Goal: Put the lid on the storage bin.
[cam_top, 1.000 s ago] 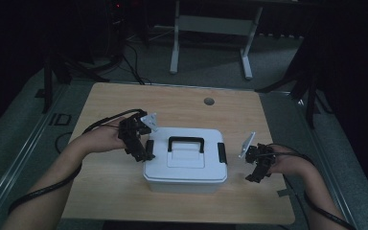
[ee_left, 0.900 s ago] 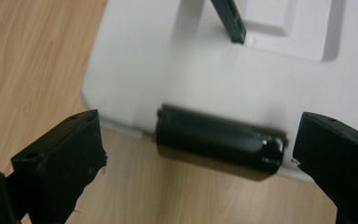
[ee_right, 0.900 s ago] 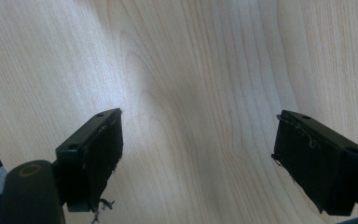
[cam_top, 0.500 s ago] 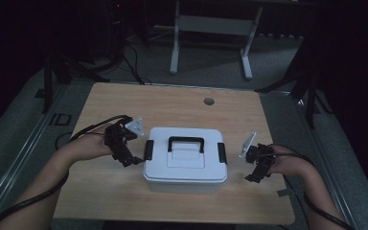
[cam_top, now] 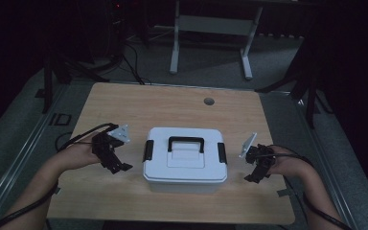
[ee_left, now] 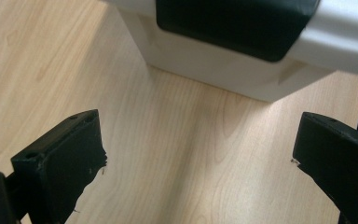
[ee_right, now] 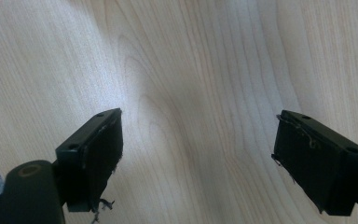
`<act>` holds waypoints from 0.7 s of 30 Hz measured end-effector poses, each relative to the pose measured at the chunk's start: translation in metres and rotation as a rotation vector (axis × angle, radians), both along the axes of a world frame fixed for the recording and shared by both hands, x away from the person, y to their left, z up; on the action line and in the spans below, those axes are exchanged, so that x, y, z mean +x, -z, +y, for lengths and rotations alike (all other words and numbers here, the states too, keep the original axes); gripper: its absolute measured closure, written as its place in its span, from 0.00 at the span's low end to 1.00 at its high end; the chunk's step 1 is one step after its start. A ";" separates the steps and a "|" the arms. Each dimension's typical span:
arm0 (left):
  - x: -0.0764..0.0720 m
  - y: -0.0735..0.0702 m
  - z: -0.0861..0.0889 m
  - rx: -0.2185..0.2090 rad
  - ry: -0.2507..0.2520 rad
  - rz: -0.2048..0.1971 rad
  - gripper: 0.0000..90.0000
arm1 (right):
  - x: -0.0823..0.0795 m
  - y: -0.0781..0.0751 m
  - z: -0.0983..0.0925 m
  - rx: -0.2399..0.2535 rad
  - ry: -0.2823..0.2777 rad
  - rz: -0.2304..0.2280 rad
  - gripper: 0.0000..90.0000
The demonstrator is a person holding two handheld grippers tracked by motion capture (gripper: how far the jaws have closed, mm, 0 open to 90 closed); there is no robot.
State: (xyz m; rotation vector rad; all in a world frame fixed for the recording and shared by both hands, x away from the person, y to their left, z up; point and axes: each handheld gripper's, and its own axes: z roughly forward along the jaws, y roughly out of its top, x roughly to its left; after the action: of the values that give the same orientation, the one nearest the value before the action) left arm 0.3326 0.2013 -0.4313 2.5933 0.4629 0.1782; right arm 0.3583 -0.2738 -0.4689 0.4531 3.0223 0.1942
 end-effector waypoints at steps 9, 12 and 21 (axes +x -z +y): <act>-0.004 0.018 0.014 -0.002 -0.039 -0.004 0.01 | -0.002 -0.001 0.000 0.025 0.001 -0.009 0.17; -0.006 0.025 0.019 -0.018 -0.045 0.010 0.01 | -0.004 0.002 0.000 0.032 0.010 -0.006 0.17; -0.013 0.043 0.031 -0.043 -0.058 0.013 0.01 | -0.007 0.011 -0.005 0.057 0.040 -0.015 0.17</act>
State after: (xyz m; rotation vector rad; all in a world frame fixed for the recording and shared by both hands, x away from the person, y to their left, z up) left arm 0.3197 0.2323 -0.4740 2.5426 0.5410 0.1690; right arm 0.3512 -0.2787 -0.4795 0.5140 2.9964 0.2807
